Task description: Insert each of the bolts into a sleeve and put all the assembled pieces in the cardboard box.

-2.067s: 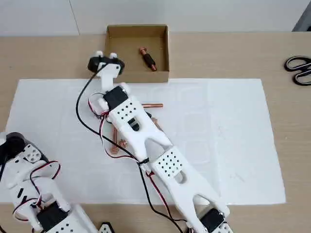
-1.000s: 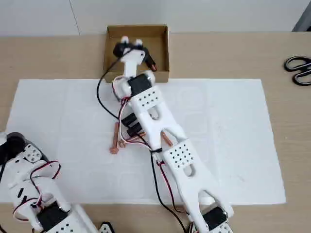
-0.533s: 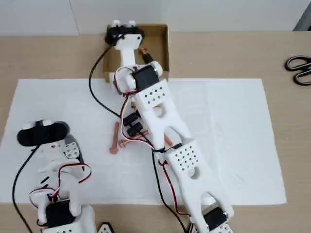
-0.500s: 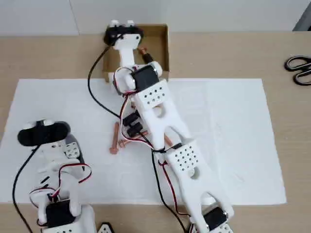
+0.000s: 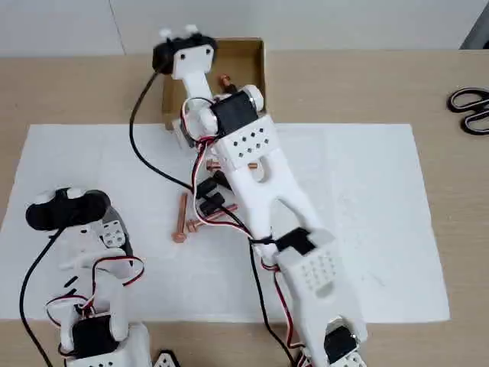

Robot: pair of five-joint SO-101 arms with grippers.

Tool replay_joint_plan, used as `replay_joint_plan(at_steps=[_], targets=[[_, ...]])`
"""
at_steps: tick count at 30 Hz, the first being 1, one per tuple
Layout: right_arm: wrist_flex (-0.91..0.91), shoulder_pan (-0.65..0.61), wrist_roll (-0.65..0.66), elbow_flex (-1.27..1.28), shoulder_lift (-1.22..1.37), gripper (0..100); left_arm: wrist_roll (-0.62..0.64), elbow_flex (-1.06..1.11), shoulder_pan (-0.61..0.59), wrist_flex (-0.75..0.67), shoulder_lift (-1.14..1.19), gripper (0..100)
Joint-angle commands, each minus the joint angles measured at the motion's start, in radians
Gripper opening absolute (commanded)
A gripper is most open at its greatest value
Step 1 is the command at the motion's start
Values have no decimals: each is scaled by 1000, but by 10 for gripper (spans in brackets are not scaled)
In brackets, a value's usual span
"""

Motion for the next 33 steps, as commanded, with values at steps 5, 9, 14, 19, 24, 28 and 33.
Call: replay_joint_plan(at_steps=[5,9,14,19,24,28,33], targets=[[-10,-1,-3,470,-315,2,21,-50,175,89,-6,6],[-10,1,-98,522,-440,2,95,-51,219,166,-6,6],[-10,1,-126,522,-568,2,98,-108,206,173,-6,6],[-10,1,-120,523,-694,2,98,-151,206,175,0,6],[-10,2,-120,528,-814,2,100,-283,206,218,155,6],[-10,2,-120,621,-929,3,103,-461,203,224,404,6],[-74,13,-127,865,-1064,3,207,-723,216,244,769,6]])
